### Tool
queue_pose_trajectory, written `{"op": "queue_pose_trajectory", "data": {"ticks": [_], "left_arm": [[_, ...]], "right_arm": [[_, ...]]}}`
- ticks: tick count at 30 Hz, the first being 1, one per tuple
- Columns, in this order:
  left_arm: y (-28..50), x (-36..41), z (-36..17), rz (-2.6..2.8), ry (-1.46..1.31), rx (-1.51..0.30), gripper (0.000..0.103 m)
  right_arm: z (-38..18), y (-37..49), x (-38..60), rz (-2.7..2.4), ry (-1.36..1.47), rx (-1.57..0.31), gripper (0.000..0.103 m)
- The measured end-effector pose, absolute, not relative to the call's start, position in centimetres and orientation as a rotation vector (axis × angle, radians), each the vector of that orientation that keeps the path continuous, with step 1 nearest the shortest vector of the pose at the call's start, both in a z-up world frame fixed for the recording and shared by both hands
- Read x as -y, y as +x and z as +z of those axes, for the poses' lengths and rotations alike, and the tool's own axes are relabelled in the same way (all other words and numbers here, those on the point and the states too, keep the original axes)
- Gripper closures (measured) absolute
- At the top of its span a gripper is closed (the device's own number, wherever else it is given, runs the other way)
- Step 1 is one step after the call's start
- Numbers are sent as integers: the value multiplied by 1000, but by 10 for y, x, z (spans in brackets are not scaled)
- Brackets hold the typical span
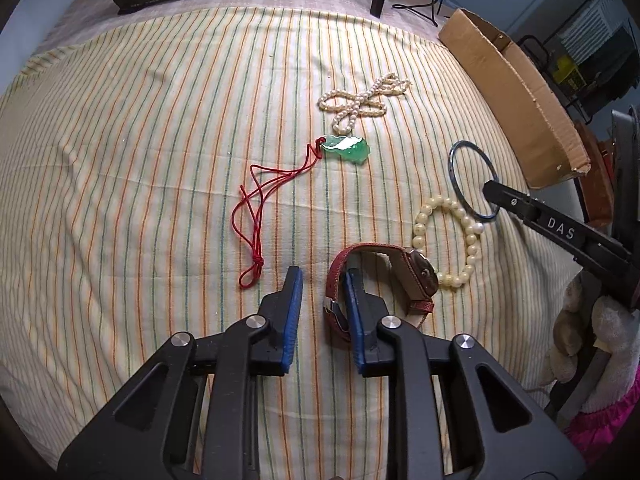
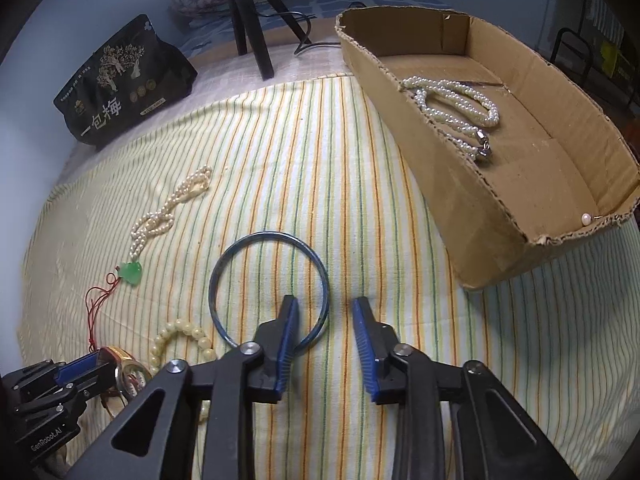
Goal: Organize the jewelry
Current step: 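Close the left gripper on the watch strap while the right gripper grasps the black bangle, then carry the watch with the left tool while the right tool carries the bangle over the box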
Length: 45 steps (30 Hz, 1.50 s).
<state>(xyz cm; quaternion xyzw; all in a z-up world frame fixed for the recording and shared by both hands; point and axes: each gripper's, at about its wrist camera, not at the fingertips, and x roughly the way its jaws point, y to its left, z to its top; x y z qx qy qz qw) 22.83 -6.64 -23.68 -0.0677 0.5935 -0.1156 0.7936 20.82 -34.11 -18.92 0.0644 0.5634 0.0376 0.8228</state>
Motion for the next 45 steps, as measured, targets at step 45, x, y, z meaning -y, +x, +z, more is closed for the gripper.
{"op": "queue_pose_trajectory", "data": {"ticks": [45], "left_arm": [[222, 94, -156, -305, -210, -1094, 99]], "right_arm": [[-69, 200, 361, 232, 216, -898, 102]]}}
